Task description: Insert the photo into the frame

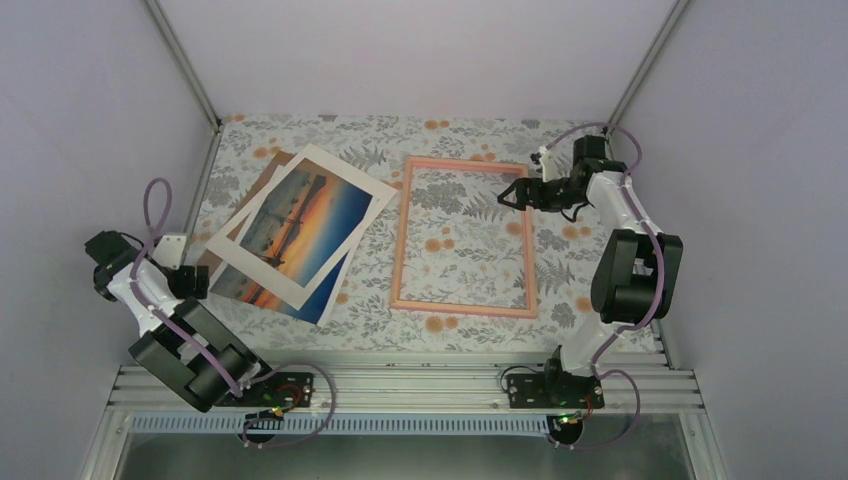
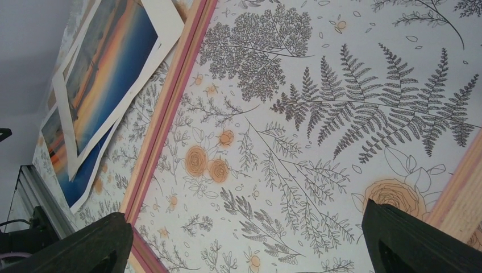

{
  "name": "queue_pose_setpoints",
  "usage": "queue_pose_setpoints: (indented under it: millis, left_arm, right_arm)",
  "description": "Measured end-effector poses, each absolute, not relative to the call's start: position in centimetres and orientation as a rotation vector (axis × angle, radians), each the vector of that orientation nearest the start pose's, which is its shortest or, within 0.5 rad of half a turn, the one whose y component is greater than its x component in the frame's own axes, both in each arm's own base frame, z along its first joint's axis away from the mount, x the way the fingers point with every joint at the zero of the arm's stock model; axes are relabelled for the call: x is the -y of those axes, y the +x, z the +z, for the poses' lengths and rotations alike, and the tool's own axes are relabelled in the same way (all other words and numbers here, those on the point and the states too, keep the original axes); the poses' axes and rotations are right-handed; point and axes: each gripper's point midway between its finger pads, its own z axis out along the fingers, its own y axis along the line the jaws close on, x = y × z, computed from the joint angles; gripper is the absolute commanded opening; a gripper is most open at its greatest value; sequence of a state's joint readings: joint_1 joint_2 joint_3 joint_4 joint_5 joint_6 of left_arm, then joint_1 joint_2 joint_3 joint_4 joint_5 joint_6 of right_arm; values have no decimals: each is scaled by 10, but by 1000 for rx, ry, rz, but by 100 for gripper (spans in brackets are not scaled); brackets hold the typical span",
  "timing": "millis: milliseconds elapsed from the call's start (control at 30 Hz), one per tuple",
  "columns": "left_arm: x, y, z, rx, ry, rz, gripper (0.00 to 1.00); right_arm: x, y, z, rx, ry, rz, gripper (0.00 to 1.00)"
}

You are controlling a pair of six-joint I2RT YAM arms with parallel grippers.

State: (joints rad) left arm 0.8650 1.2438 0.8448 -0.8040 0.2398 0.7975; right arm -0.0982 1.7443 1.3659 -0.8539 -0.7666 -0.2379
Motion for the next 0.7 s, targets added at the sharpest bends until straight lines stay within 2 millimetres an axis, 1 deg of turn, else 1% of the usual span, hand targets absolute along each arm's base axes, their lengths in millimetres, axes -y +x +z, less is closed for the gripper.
queue_pose_setpoints:
  millis: [67, 133, 200, 300, 400, 500, 567, 700]
  left_arm:
    - [-184, 203, 95, -2707, -37, 166, 100]
    - [-183, 199, 88, -2703, -14, 185, 100]
    - [-179, 193, 79, -2699, 45, 220, 100]
    - [-181, 187, 76, -2667, 148, 315, 100]
    - [-188, 187, 79, -2612, 288, 452, 100]
    - [-194, 189, 78, -2573, 450, 547, 100]
    - [-196, 189, 75, -2551, 559, 595, 100]
    - [-193, 186, 59, -2505, 782, 673, 98]
  right_arm:
    - [-83, 391, 153, -2514, -355, 936, 100]
    - [-84, 391, 153, -2515, -358, 938, 100]
    - [-85, 391, 153, -2515, -362, 939, 100]
    - [-86, 390, 153, -2516, -365, 940, 100]
    - [-86, 390, 153, -2516, -365, 940, 100]
    - [-86, 390, 153, -2517, -365, 941, 100]
    - [-86, 390, 153, -2519, -364, 942, 100]
    - [-86, 389, 153, -2522, -362, 944, 100]
